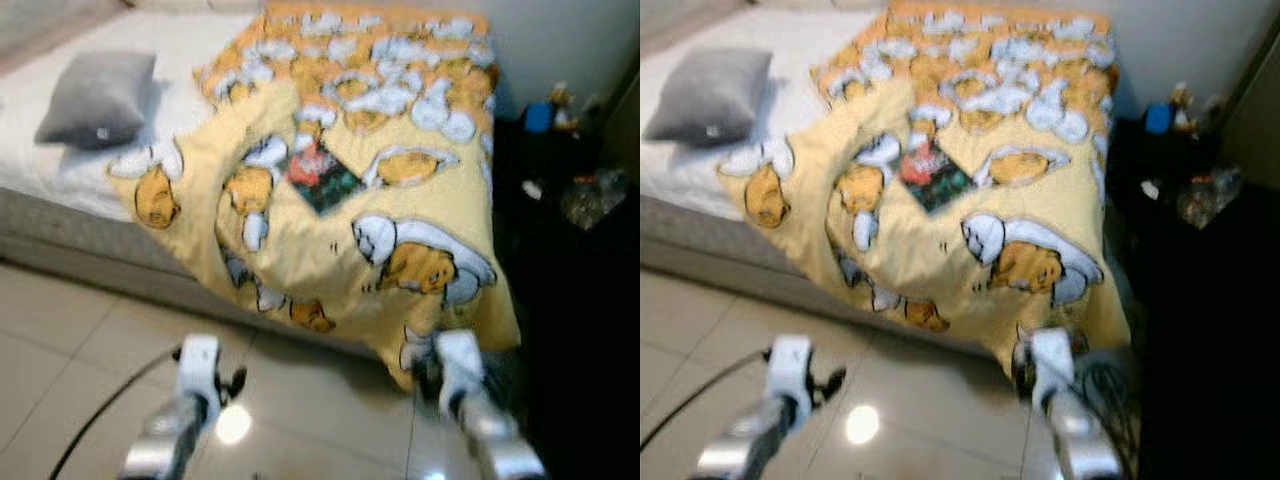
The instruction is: Clean up the room
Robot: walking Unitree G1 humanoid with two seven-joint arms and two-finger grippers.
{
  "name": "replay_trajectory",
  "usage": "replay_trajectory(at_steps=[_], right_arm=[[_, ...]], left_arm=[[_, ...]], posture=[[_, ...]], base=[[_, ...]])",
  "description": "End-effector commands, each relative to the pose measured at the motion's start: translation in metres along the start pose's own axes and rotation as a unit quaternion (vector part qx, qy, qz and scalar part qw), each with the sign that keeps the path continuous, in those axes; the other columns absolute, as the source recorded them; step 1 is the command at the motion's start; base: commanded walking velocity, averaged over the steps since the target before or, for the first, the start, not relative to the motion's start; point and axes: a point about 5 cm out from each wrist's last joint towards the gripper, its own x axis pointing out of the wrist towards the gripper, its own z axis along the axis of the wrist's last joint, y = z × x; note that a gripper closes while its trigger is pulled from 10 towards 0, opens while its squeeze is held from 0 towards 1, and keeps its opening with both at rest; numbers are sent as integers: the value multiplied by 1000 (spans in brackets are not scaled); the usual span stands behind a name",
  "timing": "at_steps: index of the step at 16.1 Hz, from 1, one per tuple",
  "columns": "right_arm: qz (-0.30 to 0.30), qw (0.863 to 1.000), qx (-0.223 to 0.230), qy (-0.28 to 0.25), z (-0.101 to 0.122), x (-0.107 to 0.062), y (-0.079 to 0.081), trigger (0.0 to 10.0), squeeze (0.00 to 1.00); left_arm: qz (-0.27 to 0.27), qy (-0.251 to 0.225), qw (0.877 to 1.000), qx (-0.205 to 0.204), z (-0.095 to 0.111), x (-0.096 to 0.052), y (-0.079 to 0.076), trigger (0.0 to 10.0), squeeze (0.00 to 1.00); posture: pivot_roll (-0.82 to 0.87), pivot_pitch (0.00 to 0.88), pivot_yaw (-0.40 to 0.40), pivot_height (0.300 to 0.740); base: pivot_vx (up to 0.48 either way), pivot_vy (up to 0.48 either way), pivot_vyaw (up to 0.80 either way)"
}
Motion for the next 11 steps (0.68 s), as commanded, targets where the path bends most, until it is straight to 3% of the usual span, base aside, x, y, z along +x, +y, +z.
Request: replay_trajectory(at_steps=[1, 5, 8, 11], right_arm=[[-1, 997, 26, -71, 32, -11, 5, 10000, 1000], [-14, 984, 51, -170, 78, -35, 15, 10000, 1000], [-4, 976, 56, -211, 107, -57, 24, 10000, 1000], [-2, 976, 51, -212, 113, -70, 29, 10000, 1000]], left_arm=[[8, -89, 996, 6, 38, -16, -3, 10000, 1000], [18, -202, 979, 33, 87, -56, -22, 10000, 1000], [30, -236, 971, 36, 105, -80, -27, 10000, 1000], [36, -227, 973, 34, 106, -92, -26, 10000, 1000]], posture=[[-68, 0, 60, 740], [-68, 0, 59, 740], [-68, 0, 51, 740], [-60, 0, 46, 740]], base=[[0, 0, 0], [0, 0, 0], [0, 0, 0], [0, 0, 0]])
